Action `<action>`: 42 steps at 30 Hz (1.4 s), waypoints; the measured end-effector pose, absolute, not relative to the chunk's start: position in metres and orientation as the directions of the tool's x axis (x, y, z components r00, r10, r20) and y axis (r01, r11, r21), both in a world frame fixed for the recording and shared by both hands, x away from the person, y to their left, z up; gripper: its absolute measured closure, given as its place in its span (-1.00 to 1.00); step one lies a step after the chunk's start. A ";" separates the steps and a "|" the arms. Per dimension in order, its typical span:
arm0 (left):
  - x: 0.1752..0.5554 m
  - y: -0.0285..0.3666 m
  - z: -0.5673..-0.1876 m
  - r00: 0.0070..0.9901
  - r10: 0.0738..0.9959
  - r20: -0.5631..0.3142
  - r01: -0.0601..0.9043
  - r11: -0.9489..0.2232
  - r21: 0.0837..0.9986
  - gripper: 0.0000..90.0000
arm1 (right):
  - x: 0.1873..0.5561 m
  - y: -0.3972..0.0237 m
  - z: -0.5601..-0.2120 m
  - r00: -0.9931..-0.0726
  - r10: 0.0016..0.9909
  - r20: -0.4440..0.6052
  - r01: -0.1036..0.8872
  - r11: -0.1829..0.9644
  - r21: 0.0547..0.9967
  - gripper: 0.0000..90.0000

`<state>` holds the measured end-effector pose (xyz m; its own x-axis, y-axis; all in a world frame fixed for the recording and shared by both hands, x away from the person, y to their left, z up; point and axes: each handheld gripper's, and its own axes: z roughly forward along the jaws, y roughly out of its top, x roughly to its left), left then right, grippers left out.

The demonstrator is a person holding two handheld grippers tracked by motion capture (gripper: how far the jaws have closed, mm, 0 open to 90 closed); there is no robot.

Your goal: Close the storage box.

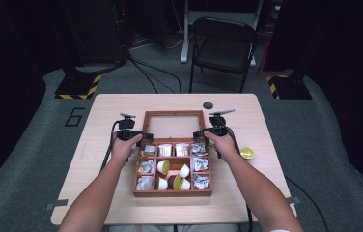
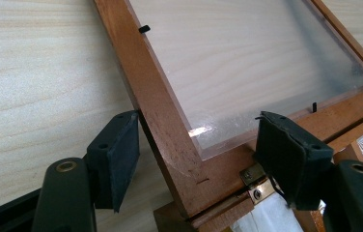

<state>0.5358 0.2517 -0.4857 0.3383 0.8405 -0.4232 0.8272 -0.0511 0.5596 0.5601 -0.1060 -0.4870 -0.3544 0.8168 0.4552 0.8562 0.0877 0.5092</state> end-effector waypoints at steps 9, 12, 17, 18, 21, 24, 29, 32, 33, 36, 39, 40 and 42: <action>0.537 0.253 -0.487 0.332 0.835 -0.439 0.834 -0.042 0.551 -0.32 | 0.561 -0.106 -0.488 -0.353 0.814 0.461 0.858 0.084 0.507 -0.37; 0.537 0.253 -0.487 0.338 0.834 -0.435 0.832 -0.049 0.553 -0.32 | 0.561 -0.106 -0.488 -0.354 0.812 0.464 0.858 0.084 0.508 -0.37; 0.538 0.253 -0.488 0.332 0.833 -0.442 0.835 -0.042 0.549 -0.33 | 0.561 -0.105 -0.489 -0.344 0.811 0.474 0.863 0.074 0.500 -0.38; 0.538 0.253 -0.488 0.332 0.833 -0.443 0.836 -0.041 0.548 -0.34 | 0.562 -0.105 -0.489 -0.348 0.810 0.472 0.861 0.076 0.503 -0.38; 0.538 0.253 -0.488 0.333 0.831 -0.446 0.837 -0.042 0.546 -0.34 | 0.562 -0.105 -0.490 -0.345 0.809 0.476 0.862 0.072 0.501 -0.39; 0.538 0.254 -0.488 0.332 0.828 -0.452 0.839 -0.040 0.543 -0.35 | 0.563 -0.105 -0.490 -0.345 0.805 0.482 0.865 0.073 0.497 -0.40; 0.539 0.254 -0.489 0.331 0.827 -0.454 0.839 -0.038 0.543 -0.35 | 0.563 -0.105 -0.490 -0.348 0.804 0.482 0.865 0.077 0.496 -0.40; 0.540 0.254 -0.491 0.320 0.820 -0.473 0.845 -0.021 0.535 -0.37 | 0.564 -0.105 -0.490 -0.349 0.803 0.483 0.865 0.076 0.496 -0.40; 0.540 0.253 -0.491 0.319 0.816 -0.482 0.845 -0.014 0.535 -0.37 | 0.564 -0.105 -0.490 -0.348 0.803 0.484 0.865 0.076 0.496 -0.40; 0.540 0.253 -0.491 0.318 0.817 -0.481 0.844 -0.014 0.536 -0.37 | 0.564 -0.105 -0.491 -0.350 0.803 0.483 0.865 0.078 0.496 -0.40; 0.540 0.253 -0.491 0.319 0.818 -0.479 0.844 -0.015 0.537 -0.36 | 0.563 -0.105 -0.490 -0.342 0.802 0.490 0.869 0.071 0.490 -0.40; 0.540 0.253 -0.491 0.318 0.818 -0.480 0.845 -0.014 0.535 -0.36 | 0.564 -0.105 -0.491 -0.348 0.802 0.486 0.865 0.075 0.495 -0.40; 0.540 0.253 -0.491 0.318 0.818 -0.480 0.845 -0.015 0.535 -0.36 | 0.564 -0.105 -0.490 -0.347 0.803 0.484 0.865 0.075 0.496 -0.40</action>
